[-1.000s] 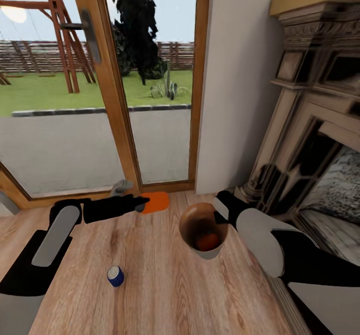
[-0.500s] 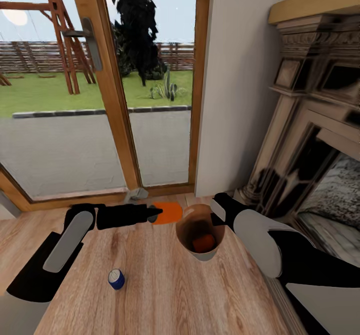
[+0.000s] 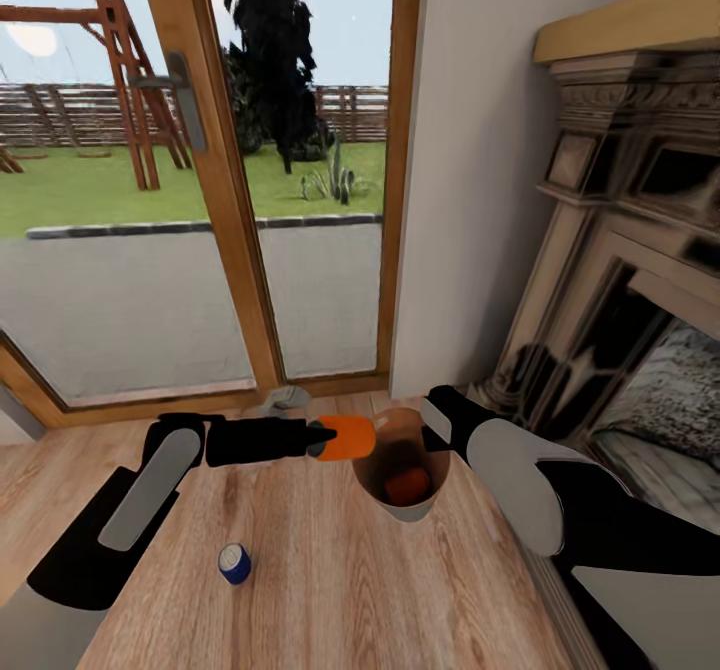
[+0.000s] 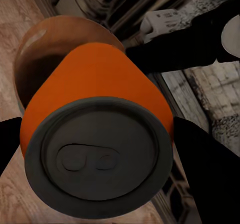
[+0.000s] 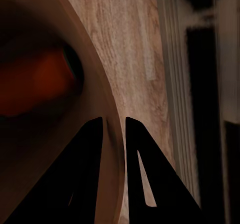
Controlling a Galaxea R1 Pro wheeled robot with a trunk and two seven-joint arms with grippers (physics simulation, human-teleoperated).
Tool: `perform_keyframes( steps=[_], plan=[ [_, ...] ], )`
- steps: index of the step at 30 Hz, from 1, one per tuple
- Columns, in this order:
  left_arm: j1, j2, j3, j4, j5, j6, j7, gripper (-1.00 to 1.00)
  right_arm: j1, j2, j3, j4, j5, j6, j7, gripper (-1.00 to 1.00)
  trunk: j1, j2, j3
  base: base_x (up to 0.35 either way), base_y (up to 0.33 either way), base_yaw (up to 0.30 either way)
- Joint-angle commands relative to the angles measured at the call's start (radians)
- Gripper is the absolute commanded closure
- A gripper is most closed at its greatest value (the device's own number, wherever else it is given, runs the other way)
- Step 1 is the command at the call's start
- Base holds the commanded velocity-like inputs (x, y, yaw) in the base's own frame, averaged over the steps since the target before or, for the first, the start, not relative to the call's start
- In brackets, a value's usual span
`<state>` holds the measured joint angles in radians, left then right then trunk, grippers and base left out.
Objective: Put the three can of soda from the living room inside the tash can in the kitchen.
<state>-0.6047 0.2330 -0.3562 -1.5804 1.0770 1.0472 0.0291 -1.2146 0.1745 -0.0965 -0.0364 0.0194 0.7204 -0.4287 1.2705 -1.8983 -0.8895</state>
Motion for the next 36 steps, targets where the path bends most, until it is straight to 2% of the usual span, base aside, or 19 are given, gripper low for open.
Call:
perform_keyframes(
  steps=[1,3,11,20,23,29,36],
  plan=[
    [0.000,-0.001,-0.002,0.002,-0.002,0.000,0.002,1.00,0.000,0.000,-0.006,0.000,-0.004,-0.002,0.002,1.00,-0.004,0.007,0.003,0.000,0.000,0.000],
    [0.000,-0.004,-0.004,0.004,-0.002,0.000,0.004,1.00,0.000,0.000,-0.006,0.001,-0.004,-0.002,0.004,1.00,-0.012,0.021,0.010,0.000,0.000,0.000],
    [0.000,-0.028,-0.007,0.023,-0.007,0.000,0.009,1.00,0.000,0.000,-0.007,0.008,-0.005,-0.002,0.008,1.00,-0.012,0.021,0.010,0.000,0.000,0.000],
    [0.000,-0.080,-0.009,0.052,-0.025,0.000,0.017,1.00,0.000,0.000,-0.008,0.014,-0.006,-0.002,0.010,1.00,-0.012,0.021,0.010,0.000,0.000,0.000],
    [0.000,-0.113,-0.022,0.089,-0.046,-0.006,0.024,1.00,0.000,0.000,-0.007,0.021,-0.006,-0.002,0.011,1.00,-0.012,0.021,0.010,0.000,0.000,0.000],
    [0.000,-0.164,-0.042,0.163,-0.130,-0.044,0.028,1.00,0.000,0.000,-0.008,0.035,-0.006,-0.002,0.011,1.00,-0.012,0.021,0.010,0.000,0.000,0.000],
    [0.000,-0.193,-0.059,0.241,-0.187,-0.096,0.028,1.00,0.000,0.000,-0.008,0.045,-0.006,-0.002,0.013,1.00,-0.012,0.021,0.010,0.000,0.000,0.000]
  ],
)
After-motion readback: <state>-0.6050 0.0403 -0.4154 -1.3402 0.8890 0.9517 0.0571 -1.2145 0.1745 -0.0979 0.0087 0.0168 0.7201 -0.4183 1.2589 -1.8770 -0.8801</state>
